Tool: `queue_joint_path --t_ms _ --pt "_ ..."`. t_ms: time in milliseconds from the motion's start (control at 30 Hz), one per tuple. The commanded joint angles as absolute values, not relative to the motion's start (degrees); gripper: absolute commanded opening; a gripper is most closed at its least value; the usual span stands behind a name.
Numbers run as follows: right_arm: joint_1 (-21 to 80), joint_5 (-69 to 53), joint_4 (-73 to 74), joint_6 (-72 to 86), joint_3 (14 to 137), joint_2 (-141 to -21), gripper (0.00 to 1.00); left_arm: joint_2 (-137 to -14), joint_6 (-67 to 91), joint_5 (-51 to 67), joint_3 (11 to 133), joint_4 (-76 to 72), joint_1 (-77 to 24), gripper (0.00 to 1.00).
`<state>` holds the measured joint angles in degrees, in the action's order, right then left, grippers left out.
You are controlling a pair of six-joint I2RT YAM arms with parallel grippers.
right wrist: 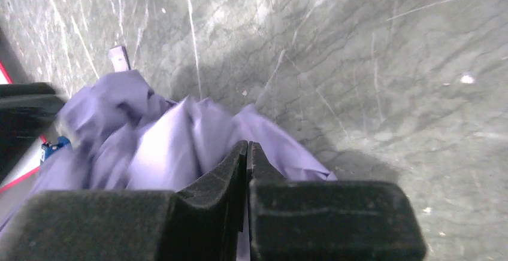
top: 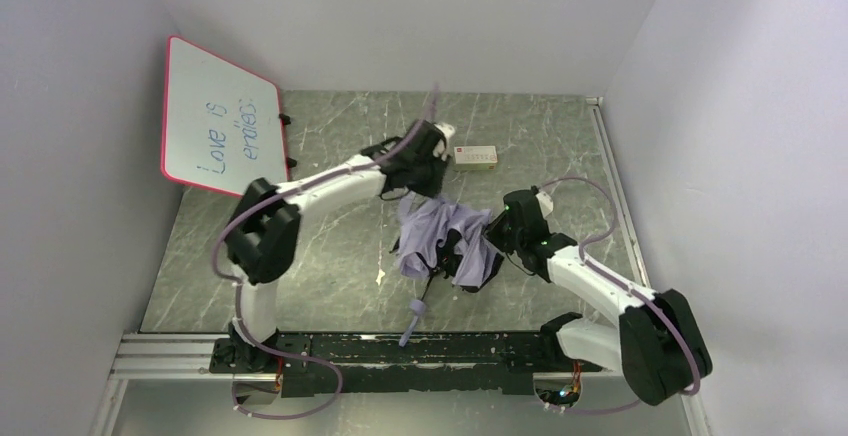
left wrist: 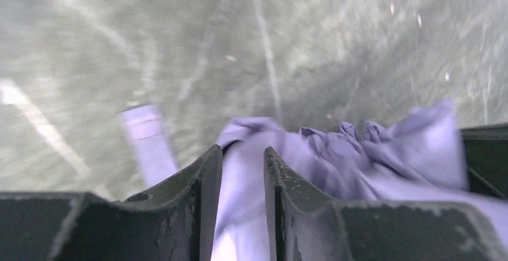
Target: Put away the umbrella
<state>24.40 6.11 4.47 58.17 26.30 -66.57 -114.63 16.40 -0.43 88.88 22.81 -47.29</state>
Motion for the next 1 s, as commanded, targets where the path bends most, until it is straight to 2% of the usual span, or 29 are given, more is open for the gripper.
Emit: queue_joint_path --t_ms 0,167,333,367,400,467,533,700,767,967 --pt "24.88 12.52 13.78 53.93 28.21 -61.94 0.08 -103.90 13.34 -7.99 87.08 24.82 -42.77 0.40" --pt "24.80 16.59 20.57 52.14 29.11 -56.35 0.15 -97.29 10.92 -10.85 84.29 27.21 -40.90 0.52" --pt "24.84 17.93 25.10 50.06 30.59 -51.72 0.27 -92.31 12.81 -3.40 82.01 27.60 -40.98 0.68" --pt "24.80 17.89 25.90 49.85 30.77 -51.10 0.30 -91.50 13.95 -2.01 81.79 27.53 -41.53 0.93" --pt "24.75 17.66 26.47 49.77 30.80 -50.56 0.33 -90.75 15.69 -3.12 81.62 27.62 -42.94 0.97" --pt "24.74 17.01 27.51 50.05 30.76 -49.48 0.45 -89.63 17.48 -7.35 81.92 28.17 -47.29 0.97" --pt "24.73 16.09 28.11 50.60 30.47 -48.17 0.51 -89.18 19.61 -10.15 82.34 28.88 -51.07 0.97" --pt "24.71 14.34 29.77 52.23 29.35 -42.98 0.71 -87.77 24.98 -6.51 78.62 25.28 -55.27 0.97" --pt "24.70 14.45 31.22 52.97 28.97 -40.27 0.74 -88.24 24.87 -8.54 77.61 24.34 -57.75 0.97" --pt "24.76 15.00 33.66 53.26 27.47 -35.95 0.74 -97.05 23.85 -17.69 81.98 31.06 -62.96 0.97"
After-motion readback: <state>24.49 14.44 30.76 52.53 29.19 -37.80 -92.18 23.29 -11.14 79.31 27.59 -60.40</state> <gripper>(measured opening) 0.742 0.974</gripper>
